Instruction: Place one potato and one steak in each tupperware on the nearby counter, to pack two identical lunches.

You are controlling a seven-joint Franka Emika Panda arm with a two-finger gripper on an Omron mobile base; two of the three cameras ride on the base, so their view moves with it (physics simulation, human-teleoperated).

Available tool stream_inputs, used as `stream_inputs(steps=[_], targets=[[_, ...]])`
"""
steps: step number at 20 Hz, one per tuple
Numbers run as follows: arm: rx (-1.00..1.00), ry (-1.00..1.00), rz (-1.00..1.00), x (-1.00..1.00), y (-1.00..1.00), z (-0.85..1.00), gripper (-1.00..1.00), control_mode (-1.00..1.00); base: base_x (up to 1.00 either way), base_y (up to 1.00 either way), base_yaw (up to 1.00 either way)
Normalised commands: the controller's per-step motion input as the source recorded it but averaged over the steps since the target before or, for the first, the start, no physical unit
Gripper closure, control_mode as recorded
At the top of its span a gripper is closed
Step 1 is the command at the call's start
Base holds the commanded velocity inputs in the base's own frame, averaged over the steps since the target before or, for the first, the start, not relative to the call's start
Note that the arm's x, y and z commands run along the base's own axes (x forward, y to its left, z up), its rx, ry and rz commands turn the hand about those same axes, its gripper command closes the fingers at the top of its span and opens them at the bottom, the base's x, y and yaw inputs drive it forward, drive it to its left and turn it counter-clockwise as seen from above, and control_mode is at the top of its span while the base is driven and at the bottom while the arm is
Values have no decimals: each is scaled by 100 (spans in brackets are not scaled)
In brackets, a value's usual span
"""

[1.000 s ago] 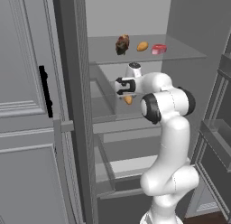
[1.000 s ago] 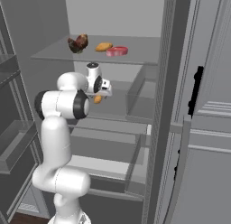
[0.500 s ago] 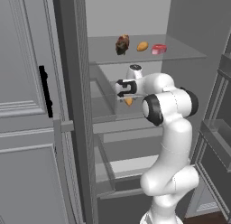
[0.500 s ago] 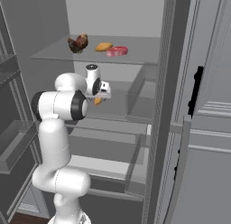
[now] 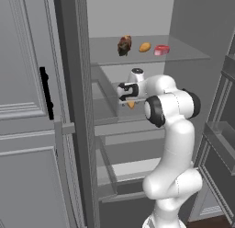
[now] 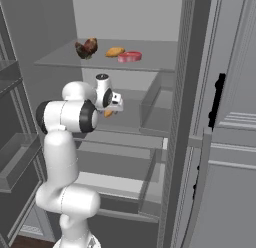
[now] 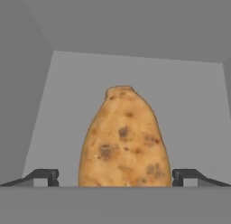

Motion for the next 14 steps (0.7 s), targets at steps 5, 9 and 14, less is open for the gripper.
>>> stream_inputs(steps=[5,9,14], targets=[[0,0,0,0,0,0,100,-100,0,0,0],[0,1,0,0,0,0,100,-100,0,0,0],[0,0,0,-16,0,0,100,-100,0,0,0]])
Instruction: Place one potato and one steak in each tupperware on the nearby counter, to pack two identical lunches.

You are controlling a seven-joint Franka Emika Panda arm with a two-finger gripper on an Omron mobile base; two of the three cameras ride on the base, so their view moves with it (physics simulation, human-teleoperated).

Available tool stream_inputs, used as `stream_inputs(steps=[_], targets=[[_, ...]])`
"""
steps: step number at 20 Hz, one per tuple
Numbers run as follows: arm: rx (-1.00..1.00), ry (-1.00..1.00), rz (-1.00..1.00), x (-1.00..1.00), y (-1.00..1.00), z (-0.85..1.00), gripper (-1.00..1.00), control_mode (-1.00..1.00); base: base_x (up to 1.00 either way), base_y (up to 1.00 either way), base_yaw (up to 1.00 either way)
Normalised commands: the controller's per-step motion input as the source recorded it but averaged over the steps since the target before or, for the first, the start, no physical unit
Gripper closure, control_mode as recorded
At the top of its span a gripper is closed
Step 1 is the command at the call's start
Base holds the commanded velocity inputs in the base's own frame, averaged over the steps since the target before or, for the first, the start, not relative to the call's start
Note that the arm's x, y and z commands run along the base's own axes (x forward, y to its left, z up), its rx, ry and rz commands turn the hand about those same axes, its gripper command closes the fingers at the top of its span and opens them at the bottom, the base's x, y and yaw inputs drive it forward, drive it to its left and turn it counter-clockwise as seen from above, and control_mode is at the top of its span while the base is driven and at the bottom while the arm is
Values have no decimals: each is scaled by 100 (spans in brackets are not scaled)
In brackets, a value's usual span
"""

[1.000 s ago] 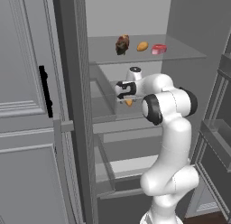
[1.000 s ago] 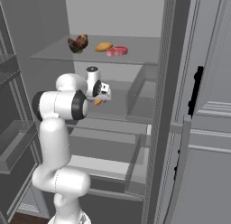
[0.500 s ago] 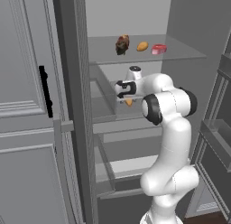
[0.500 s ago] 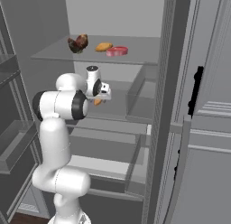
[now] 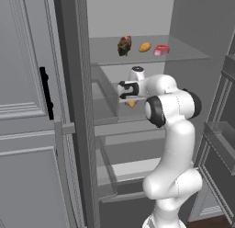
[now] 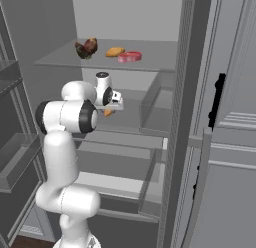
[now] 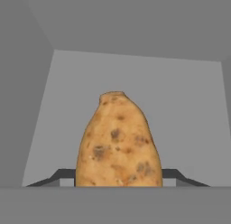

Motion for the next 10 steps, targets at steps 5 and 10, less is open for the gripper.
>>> stream_inputs(steps=[5,10], targets=[[1,-14,0,-99,0,13,100,-100,0,0,0],[3,-16,0,-100,-8,14,100,-100,0,0,0]])
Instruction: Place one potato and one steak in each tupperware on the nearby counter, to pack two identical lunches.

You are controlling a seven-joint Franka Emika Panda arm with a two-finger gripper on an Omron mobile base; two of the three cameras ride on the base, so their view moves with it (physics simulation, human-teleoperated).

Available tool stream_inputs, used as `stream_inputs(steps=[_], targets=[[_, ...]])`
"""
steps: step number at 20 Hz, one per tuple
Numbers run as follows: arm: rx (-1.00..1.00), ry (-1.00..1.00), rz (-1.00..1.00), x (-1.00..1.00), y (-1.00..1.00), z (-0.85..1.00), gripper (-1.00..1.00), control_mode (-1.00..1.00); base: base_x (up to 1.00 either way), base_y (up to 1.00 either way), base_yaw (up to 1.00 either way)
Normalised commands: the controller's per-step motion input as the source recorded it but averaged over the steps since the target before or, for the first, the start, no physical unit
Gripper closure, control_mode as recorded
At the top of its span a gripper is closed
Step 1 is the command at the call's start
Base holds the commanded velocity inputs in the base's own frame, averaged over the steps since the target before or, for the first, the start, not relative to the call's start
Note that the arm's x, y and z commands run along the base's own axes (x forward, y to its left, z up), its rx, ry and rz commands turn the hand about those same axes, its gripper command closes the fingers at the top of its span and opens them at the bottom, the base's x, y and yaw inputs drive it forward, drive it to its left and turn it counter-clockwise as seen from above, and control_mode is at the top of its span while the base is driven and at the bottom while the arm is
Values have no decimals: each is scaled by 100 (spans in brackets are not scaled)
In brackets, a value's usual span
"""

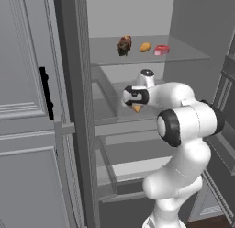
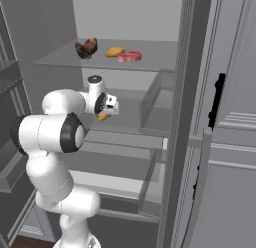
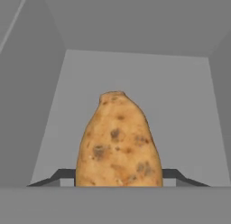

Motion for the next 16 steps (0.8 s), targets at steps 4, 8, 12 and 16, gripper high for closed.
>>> stream_inputs(steps=[4,8,12,16], targets=[[1,-8,0,-100,-4,21,100,-100,0,0,0],[0,0,0,-100,-2,88,100,-100,0,0,0],[0,4,0,-100,0,100,100,-100,0,0,0],[0,15,1,-100,0,70,100,-100,0,0,0]])
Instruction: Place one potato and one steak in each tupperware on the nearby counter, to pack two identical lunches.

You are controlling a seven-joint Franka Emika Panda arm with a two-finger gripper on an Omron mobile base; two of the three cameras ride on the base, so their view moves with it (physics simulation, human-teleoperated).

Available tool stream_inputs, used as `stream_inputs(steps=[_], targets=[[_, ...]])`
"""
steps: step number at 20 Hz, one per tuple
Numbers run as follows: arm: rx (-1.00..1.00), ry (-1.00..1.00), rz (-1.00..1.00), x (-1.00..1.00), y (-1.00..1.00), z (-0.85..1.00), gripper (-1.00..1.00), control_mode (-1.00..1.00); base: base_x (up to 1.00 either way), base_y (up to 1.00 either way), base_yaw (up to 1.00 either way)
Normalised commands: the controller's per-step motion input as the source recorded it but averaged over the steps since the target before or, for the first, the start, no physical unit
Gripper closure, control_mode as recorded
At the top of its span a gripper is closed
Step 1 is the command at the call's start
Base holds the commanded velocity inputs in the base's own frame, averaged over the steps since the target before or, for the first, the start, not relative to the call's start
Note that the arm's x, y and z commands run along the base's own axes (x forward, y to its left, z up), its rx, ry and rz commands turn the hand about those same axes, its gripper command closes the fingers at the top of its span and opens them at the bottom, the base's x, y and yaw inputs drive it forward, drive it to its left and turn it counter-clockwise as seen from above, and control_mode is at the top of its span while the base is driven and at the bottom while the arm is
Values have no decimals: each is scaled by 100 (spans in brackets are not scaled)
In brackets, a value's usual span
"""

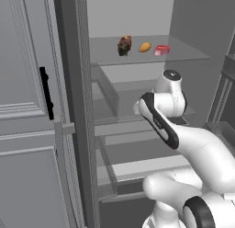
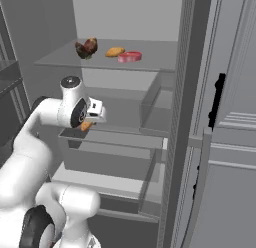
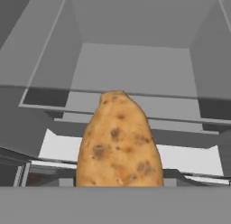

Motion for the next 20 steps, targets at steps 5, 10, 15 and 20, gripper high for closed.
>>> stream_inputs(steps=[5,10,15,20], targets=[[0,21,1,-100,0,37,100,-100,0,0,0],[0,17,0,-100,0,25,100,-100,0,0,0],[0,5,0,-100,-1,6,100,-100,0,0,0],[0,0,0,-33,0,0,100,-100,0,0,0]])
